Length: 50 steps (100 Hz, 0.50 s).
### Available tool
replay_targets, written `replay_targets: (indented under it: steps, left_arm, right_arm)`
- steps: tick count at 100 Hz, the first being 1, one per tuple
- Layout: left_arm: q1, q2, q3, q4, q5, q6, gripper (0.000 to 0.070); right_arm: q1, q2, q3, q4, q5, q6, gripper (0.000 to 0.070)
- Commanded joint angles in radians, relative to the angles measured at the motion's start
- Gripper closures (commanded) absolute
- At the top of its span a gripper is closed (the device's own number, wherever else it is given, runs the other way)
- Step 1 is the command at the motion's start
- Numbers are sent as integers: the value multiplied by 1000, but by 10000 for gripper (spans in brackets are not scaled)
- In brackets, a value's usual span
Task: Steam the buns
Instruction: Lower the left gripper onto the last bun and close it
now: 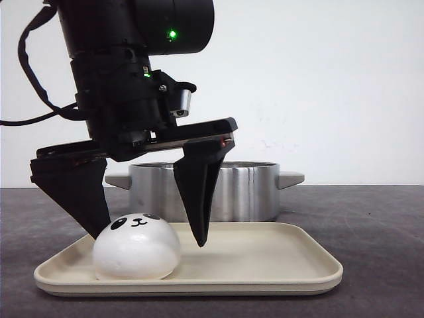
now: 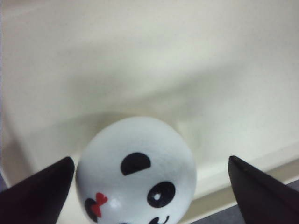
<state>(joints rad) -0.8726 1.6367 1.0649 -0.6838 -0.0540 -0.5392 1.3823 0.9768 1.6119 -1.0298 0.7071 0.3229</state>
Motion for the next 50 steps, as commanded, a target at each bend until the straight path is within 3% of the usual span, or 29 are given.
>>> replay_targets:
  steps: [1, 37, 50]
  left_arm:
    - [-6, 29, 16, 3, -3, -4, 62]
    - [-3, 64, 16, -36, -1, -4, 90]
    - [-4, 65, 16, -49, -2, -4, 311]
  right_arm:
    - [17, 8, 17, 7, 1, 18, 686]
    - [17, 8, 17, 7, 1, 17, 686]
    - [17, 8, 17, 4, 1, 17, 686]
